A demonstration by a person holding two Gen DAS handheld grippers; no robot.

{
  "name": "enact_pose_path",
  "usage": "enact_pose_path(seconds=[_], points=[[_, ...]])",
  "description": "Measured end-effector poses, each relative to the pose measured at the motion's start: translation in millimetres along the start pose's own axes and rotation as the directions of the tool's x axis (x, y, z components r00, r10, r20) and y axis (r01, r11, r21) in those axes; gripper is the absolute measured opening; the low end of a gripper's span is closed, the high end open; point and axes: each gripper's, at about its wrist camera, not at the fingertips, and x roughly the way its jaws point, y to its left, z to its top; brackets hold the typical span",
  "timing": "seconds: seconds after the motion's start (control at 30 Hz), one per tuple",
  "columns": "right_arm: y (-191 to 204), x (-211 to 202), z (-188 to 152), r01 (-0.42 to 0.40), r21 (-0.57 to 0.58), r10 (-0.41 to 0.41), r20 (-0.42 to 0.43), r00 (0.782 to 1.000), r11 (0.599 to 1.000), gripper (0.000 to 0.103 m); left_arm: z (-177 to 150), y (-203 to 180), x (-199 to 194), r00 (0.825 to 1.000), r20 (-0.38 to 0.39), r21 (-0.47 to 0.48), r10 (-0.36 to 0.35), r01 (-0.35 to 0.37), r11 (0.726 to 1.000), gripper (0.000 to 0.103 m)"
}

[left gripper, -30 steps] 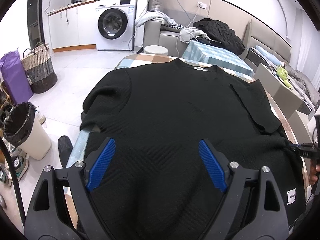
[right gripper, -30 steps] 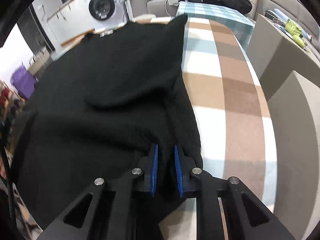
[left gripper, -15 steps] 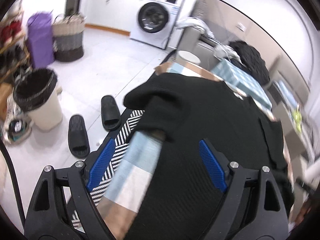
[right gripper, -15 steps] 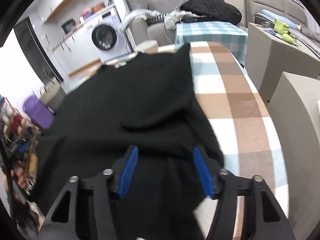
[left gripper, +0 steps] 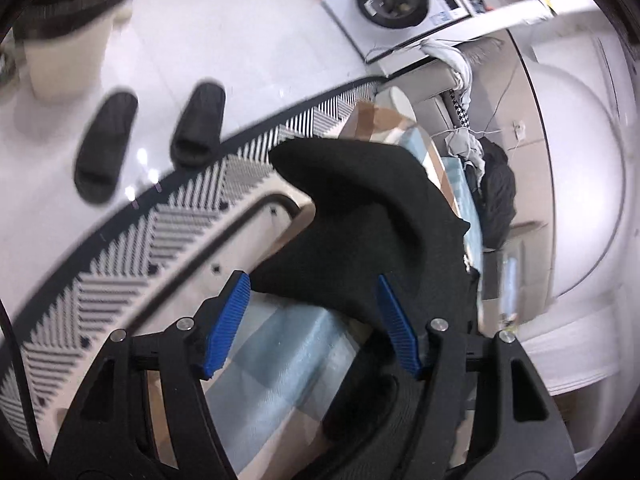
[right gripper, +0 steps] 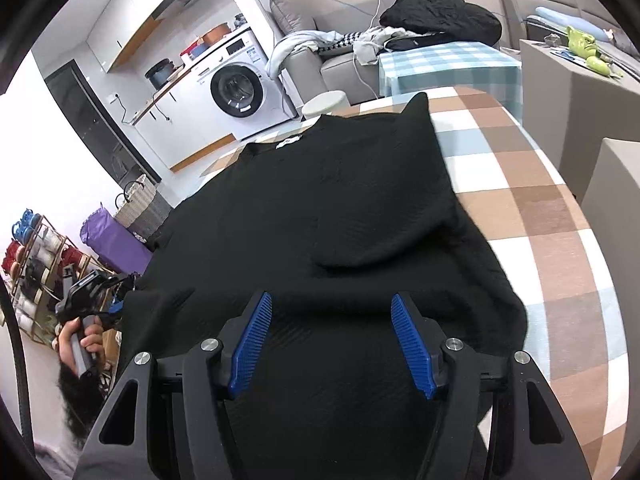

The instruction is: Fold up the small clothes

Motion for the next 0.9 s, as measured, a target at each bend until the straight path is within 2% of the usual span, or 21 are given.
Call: enact_pose_path(seconds=[0.13,0.3,0.43,0.5,0.63,0.67,0.77,0.9], points=[[9.9,2.1,-1.6,0.001,-0.018,-0.001,-0.01,1.0,1.0,0.064,2.6,18.3,24.3,0.996,-0.066,-0.101,-0.062,0.055,0.993,0.062],[13.5,2.1,-4.2,0.01,-0.021,-0.01,-0.015,1.0,1.0,0.064,3.6,33.7,59.1,0.977,-0.144,-0.207,-0.156,0.125,0.97,0.062],[12.3,1.3,-7.3,0.019,-0.01,-0.019,-0.019,1.0,1.0,0.064,4.1,42.7,76.3,0.967,-0.147,-0.266,-0.207,0.163,0.95,0.061],[11.4,1.8,-9.1,0.021,-0.006,-0.021,-0.023,1.0,1.0,0.064,4.8,45.4,81.0,0.968,-0.127,-0.274,-0.218,0.177,0.945,0.055],[9.9,2.9,-10.8,0.025,0.0,-0.025,-0.028,0.999,1.0,0.064,6.0,38.4,77.9,0.968,-0.086,-0.258,-0.236,0.207,0.944,0.032],[9.7,3.2,-11.1,0.025,0.003,-0.025,-0.028,0.999,1.0,0.064,5.9,33.4,73.4,0.972,-0.066,-0.238,-0.227,0.206,0.949,0.021],[9.0,5.0,-12.2,0.025,0.006,-0.024,-0.032,0.999,1.0,0.064,6.6,21.4,60.0,0.982,-0.011,-0.18,-0.189,0.184,0.966,0.007],[9.1,5.4,-13.6,0.024,0.004,-0.024,-0.034,0.999,1.0,0.064,7.1,-2.7,40.1,0.989,0.086,-0.066,-0.117,0.123,0.99,0.001]])
